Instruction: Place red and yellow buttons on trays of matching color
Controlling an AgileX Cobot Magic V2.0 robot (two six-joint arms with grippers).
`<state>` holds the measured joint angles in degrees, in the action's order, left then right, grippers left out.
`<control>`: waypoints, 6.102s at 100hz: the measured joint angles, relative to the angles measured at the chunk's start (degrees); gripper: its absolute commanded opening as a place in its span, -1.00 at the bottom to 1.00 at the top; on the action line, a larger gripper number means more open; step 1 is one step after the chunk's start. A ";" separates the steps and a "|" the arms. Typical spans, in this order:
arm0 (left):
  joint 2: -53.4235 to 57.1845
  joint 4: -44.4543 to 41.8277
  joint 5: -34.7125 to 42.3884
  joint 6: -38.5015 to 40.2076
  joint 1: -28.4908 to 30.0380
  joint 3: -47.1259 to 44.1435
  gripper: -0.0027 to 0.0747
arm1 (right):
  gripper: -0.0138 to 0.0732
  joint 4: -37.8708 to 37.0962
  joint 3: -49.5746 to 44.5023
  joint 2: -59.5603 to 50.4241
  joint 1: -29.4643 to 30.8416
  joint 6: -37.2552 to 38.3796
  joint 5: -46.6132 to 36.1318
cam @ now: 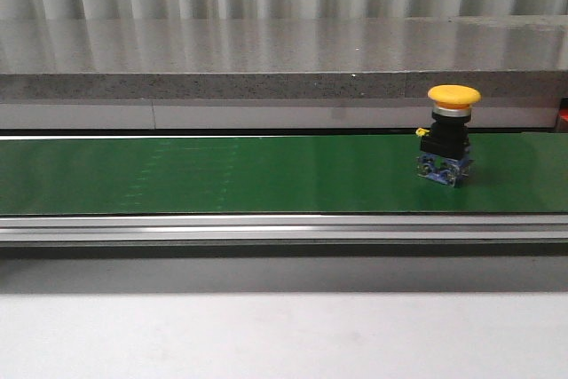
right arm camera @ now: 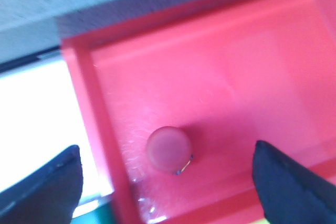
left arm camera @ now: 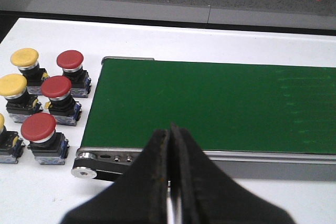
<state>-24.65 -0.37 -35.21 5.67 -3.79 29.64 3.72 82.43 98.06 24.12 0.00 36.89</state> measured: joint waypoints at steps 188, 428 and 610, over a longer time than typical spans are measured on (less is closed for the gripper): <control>0.00 0.00 0.00 0.00 0.00 0.00 -0.98 | 0.48 0.48 -21.47 -12.36 -27.97 -6.71 5.07; 0.00 0.00 0.00 0.00 0.00 0.00 -0.98 | 0.82 0.91 -24.17 -3.97 9.43 8.83 1.57; 0.00 0.00 0.00 0.00 0.00 0.00 -0.98 | -0.84 0.91 -42.06 -57.38 -20.77 2.36 2.49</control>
<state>-24.65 -0.37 -35.21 5.67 -3.79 29.64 4.63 40.37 40.69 3.35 2.36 39.37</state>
